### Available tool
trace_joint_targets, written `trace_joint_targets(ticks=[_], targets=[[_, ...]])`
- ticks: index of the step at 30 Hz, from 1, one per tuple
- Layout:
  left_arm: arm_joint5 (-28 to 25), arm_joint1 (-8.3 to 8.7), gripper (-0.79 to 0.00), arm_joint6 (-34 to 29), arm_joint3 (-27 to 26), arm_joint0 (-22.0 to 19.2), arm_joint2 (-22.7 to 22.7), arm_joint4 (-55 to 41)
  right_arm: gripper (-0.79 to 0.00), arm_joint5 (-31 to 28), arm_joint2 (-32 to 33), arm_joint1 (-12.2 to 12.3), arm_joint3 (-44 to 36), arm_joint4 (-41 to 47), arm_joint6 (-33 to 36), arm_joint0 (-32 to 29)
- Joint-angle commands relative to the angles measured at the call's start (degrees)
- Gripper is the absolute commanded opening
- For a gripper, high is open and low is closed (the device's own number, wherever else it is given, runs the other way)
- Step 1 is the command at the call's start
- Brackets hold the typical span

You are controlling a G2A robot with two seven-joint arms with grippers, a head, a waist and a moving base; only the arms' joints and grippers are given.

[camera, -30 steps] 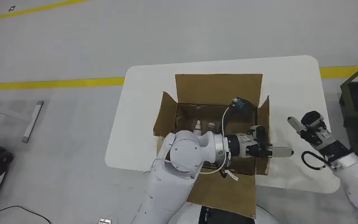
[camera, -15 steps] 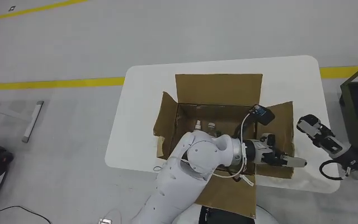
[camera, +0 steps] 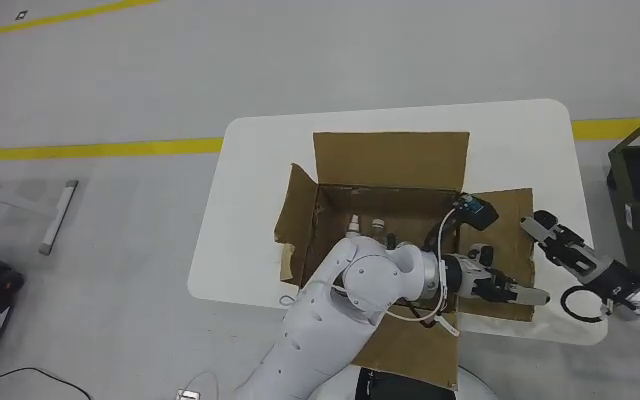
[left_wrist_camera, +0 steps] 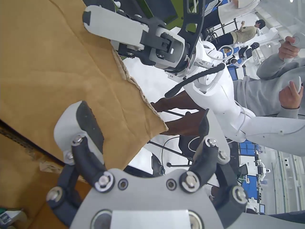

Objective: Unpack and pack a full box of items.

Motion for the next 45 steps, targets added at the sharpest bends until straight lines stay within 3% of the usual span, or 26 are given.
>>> trace_joint_targets(ticks=[1,14,23,31,45], targets=[[0.1,0.27,0.0,0.0,-0.36,0.34,-0.53,0.47,-0.785,0.17,-0.46,-0.01,0.32,-0.28,-0.31,0.37],[2.98,4.05,0.0,0.87,-11.22,7.72,-13.17,7.25,-0.785,2.08,-4.86,-0.37,5.07,3.05,-6.57,8.83],[3.84,5.56,0.0,1.26,-14.75,10.53,-16.81,10.19,-0.785,3.95,-6.68,-0.74,9.43,3.12,-12.22,13.74],[4.9,6.62,0.0,2.26,-17.28,11.35,-18.4,15.5,-0.785,4.06,-6.36,-0.94,11.13,3.27,-14.27,14.22],[7.71,9.14,0.0,2.88,-21.41,15.98,-28.9,21.7,-0.785,4.03,-5.89,-1.16,12.43,2.3,-14.45,12.17]])
